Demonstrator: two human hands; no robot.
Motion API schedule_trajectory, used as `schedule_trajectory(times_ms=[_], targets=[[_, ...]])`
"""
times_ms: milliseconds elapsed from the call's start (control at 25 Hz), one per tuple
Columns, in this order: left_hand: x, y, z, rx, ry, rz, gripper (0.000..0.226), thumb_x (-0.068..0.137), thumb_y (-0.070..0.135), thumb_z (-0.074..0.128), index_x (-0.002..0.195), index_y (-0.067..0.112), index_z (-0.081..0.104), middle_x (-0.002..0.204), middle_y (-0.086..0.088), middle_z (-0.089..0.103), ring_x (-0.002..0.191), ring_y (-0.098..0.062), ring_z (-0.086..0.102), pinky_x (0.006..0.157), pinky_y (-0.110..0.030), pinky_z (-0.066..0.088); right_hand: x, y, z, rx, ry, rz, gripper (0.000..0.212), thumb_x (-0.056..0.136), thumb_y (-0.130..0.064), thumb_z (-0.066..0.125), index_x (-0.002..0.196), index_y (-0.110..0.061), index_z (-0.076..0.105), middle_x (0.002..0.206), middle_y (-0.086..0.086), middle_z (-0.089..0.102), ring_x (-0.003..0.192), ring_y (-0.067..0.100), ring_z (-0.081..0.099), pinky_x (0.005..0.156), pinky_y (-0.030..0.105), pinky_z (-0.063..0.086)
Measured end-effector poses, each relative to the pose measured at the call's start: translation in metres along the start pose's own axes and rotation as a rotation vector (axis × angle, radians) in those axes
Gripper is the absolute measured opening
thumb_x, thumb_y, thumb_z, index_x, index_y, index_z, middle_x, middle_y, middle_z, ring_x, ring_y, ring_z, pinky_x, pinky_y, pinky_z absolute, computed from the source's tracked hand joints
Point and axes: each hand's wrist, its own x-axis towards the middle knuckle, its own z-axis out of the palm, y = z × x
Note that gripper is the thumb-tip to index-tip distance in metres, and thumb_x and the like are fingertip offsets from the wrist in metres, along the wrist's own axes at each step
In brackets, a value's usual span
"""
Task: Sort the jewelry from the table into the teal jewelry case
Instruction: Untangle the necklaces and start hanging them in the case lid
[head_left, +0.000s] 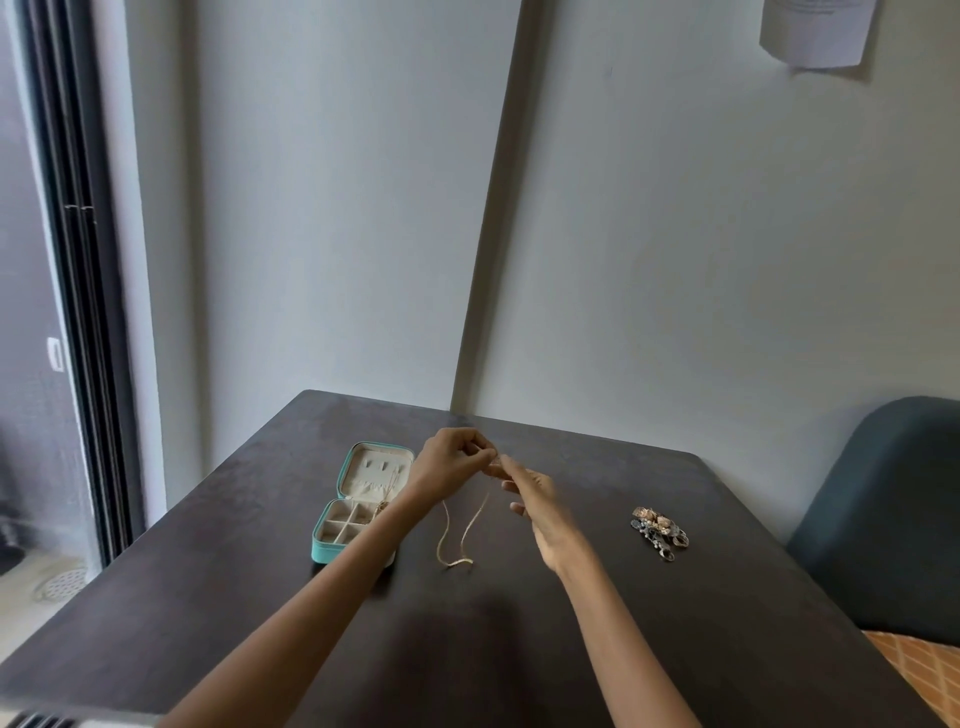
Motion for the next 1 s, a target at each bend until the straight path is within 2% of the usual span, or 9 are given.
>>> schedule_trajectory(times_ms=[120,280,360,480,600,800,920,1000], targets=[[0.001,-0.005,-0.001,-0.023,0.018,-0.001,0.007,0.083,0.022,0.065,0.078,0.021,0.07,0.066,0.01,0.066,0.06,0.003,0.058,0.058,-0.013,0.042,0.0,0.001,-0.001,0.069,-0.034,-0.06,0.019,0.088,-0.035,0.061,0.095,-0.019,0.07,0.097,-0.003,0.067,0.096,0.01,0.055,0.085,0.026,0.041],[-0.001,-0.006,-0.001,-0.044,0.012,0.013,0.006,0.083,0.021,0.066,0.08,0.02,0.071,0.066,0.007,0.067,0.057,0.008,0.059,0.057,-0.005,0.041,0.002,-0.002,0.002,0.134,-0.058,-0.062,0.019,0.086,-0.022,0.066,0.099,-0.01,0.059,0.097,0.007,0.067,0.092,0.015,0.058,0.081,0.024,0.046],[-0.001,-0.006,-0.002,-0.059,0.021,0.01,0.006,0.084,0.021,0.066,0.082,0.019,0.072,0.068,0.005,0.068,0.06,0.003,0.061,0.06,-0.01,0.045,0.002,-0.005,0.004,0.156,-0.043,-0.054,0.023,0.086,-0.017,0.067,0.101,-0.008,0.052,0.093,0.01,0.067,0.085,0.016,0.062,0.079,0.025,0.049],[0.0,-0.007,-0.004,0.026,0.03,-0.019,0.008,0.083,0.028,0.066,0.084,0.025,0.073,0.072,0.009,0.069,0.068,-0.004,0.061,0.067,-0.027,0.05,0.001,-0.012,0.005,0.132,0.034,-0.105,0.011,0.092,-0.012,0.057,0.098,-0.009,0.048,0.073,0.005,0.062,0.064,0.012,0.059,0.068,0.024,0.053],[-0.007,-0.003,-0.004,0.221,-0.024,0.039,0.012,0.085,0.033,0.063,0.091,0.03,0.073,0.084,0.01,0.07,0.073,-0.004,0.059,0.066,-0.025,0.049,0.003,-0.022,0.003,0.089,0.108,-0.137,0.005,0.094,-0.014,0.051,0.097,-0.013,0.047,0.061,-0.002,0.044,0.049,0.008,0.04,0.053,0.021,0.041],[-0.016,0.009,-0.004,0.338,-0.016,0.204,0.015,0.087,0.039,0.061,0.095,0.033,0.072,0.096,0.013,0.07,0.084,-0.006,0.062,0.069,-0.028,0.05,0.014,-0.03,-0.001,0.335,0.137,0.02,0.01,0.093,-0.012,0.053,0.086,-0.017,0.048,0.058,-0.003,0.041,0.038,0.004,0.031,0.038,0.017,0.025],[-0.015,0.012,-0.006,0.297,0.048,0.217,0.014,0.087,0.036,0.061,0.094,0.03,0.072,0.089,0.016,0.067,0.074,-0.003,0.058,0.061,-0.019,0.041,0.01,-0.02,-0.007,0.272,0.132,0.072,0.004,0.094,-0.016,0.055,0.091,-0.013,0.055,0.058,-0.002,0.041,0.036,0.002,0.029,0.036,0.015,0.023],[-0.012,0.012,-0.006,0.246,0.079,0.177,0.013,0.088,0.033,0.062,0.093,0.028,0.072,0.086,0.017,0.064,0.064,0.0,0.05,0.055,-0.015,0.033,0.005,-0.011,-0.009,0.181,0.073,0.03,0.012,0.093,-0.021,0.056,0.096,-0.011,0.062,0.059,-0.003,0.043,0.038,0.002,0.028,0.036,0.014,0.023]])
